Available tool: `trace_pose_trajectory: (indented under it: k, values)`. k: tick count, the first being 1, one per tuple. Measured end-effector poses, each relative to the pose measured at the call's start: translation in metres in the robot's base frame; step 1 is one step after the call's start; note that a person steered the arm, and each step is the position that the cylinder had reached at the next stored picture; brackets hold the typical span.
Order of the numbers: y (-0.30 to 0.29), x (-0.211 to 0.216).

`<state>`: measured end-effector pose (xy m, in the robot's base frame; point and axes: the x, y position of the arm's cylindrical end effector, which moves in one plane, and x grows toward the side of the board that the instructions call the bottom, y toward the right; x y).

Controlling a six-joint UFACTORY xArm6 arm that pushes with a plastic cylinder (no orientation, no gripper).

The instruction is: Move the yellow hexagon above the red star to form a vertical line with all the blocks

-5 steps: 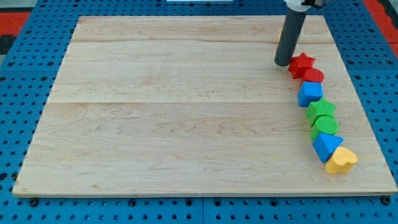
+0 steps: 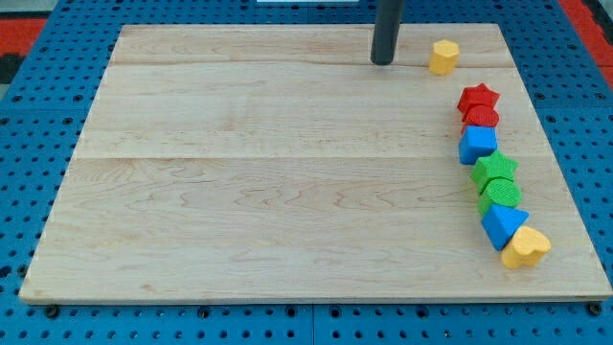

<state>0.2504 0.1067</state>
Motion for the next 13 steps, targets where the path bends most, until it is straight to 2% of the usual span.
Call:
trace_pose_trajectory:
  k: [3,6,7,8,10,12,13]
  values:
    - [0.055,-0.004]
    - [0.063,0.050]
    - [0.014,0.007]
    - [0.033,-0.018]
    - [0.056,0.017]
    - [0.087,-0.007]
    - [0.094,0.003]
